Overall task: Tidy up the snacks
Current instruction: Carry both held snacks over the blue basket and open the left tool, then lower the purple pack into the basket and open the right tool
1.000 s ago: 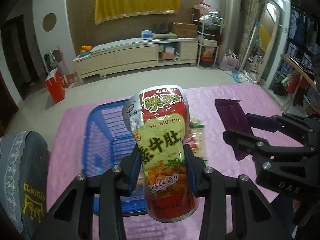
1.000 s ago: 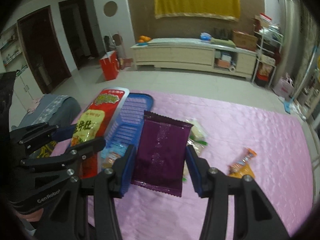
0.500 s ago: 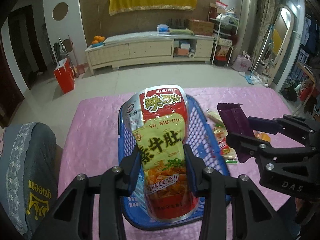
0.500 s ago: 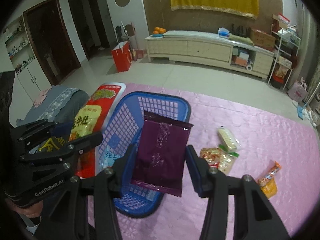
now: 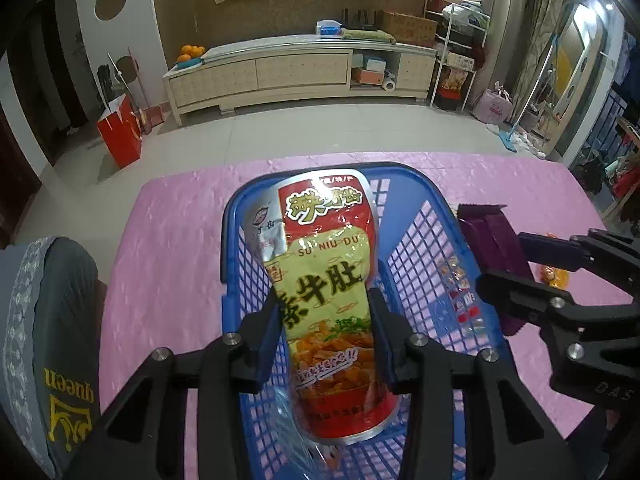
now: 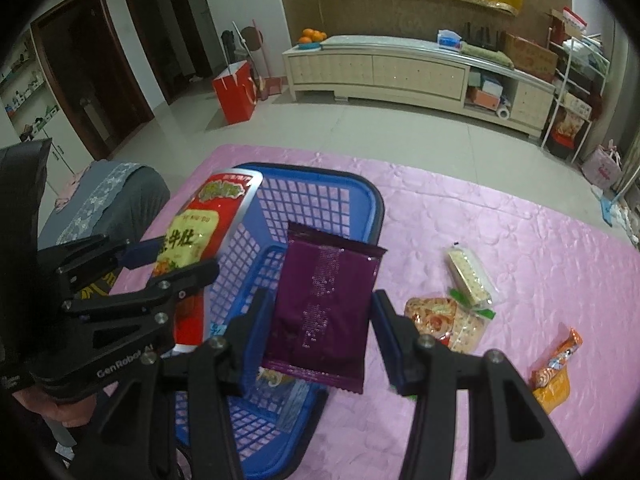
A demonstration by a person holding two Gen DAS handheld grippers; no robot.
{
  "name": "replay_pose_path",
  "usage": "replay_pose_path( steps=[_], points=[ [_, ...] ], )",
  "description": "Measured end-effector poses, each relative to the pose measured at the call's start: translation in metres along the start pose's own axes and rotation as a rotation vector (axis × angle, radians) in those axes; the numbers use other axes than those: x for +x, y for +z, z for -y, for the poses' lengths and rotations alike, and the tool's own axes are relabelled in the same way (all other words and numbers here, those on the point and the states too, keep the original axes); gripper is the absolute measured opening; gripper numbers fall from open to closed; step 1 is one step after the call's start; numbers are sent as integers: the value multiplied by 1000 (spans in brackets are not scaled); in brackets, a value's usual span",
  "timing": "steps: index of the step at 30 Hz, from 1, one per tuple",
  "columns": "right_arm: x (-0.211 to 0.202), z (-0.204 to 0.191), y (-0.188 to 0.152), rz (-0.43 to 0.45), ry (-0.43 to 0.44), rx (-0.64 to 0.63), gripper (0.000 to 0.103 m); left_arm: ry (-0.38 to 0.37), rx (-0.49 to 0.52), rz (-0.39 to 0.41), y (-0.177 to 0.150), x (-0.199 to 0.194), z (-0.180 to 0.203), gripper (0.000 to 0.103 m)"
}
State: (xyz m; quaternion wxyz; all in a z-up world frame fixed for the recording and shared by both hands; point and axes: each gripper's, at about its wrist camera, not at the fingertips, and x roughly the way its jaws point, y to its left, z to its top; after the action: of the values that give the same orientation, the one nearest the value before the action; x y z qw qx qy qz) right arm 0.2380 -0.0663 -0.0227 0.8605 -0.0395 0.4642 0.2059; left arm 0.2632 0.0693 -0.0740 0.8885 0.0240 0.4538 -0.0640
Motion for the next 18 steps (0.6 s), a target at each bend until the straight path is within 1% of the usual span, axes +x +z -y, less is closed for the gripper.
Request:
replay_pose_path(
  steps=[3, 4, 5, 8, 14, 18],
  points=[
    [2, 1, 2, 1, -1, 0, 55, 18, 24, -6, 4, 7, 0, 46],
    [2, 1, 2, 2, -6, 1, 55, 28, 31, -8, 5, 9, -1, 51],
    [2, 2, 2, 2, -19, 4, 55, 35, 38, -5, 6, 10, -1, 60],
    [0, 5, 1, 1, -31, 12, 55, 44, 35, 16, 4, 6, -5, 72],
    [-5, 5, 0, -1, -14, 25, 55, 39, -2, 19, -3, -6, -12, 73],
    [-11, -2, 1, 8, -1, 8, 55, 34, -30, 32, -6, -23, -20, 73]
  ],
)
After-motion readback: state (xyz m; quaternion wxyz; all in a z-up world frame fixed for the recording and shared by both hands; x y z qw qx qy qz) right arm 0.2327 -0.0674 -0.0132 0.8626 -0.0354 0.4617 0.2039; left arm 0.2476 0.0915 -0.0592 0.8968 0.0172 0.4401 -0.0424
